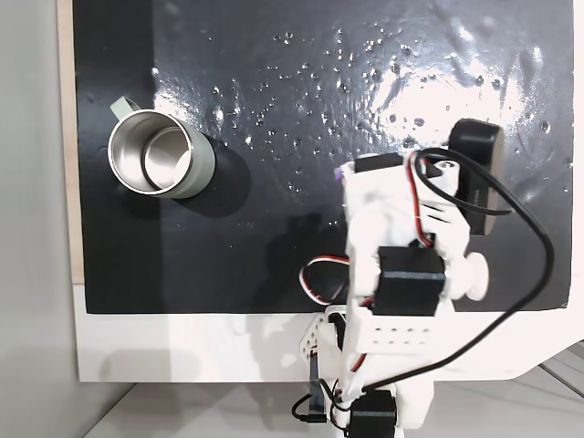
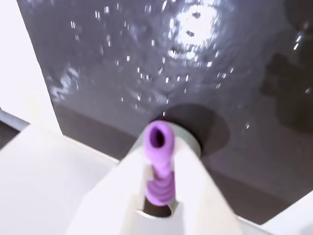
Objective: Grasp a pengrip and put it in the cup.
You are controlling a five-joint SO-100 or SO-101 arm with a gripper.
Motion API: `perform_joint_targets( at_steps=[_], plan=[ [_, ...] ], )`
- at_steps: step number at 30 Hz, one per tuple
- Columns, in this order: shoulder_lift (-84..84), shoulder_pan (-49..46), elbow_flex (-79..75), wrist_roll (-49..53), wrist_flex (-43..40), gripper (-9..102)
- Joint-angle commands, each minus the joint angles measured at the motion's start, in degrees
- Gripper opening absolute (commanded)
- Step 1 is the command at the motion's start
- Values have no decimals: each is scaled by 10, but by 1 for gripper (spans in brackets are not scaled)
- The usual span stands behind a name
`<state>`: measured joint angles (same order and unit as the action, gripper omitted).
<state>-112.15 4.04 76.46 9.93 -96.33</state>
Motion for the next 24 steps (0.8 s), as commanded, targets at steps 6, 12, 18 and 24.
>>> perform_joint_targets(
  at_steps=[6,12,18,24],
  plan=[
    [98,170,-127,-127,-4,0],
    [217,223,-260,-127,1,0],
    [330,285,-373,-112,2,0],
    [396,374,-424,-89,2,0]
  ],
)
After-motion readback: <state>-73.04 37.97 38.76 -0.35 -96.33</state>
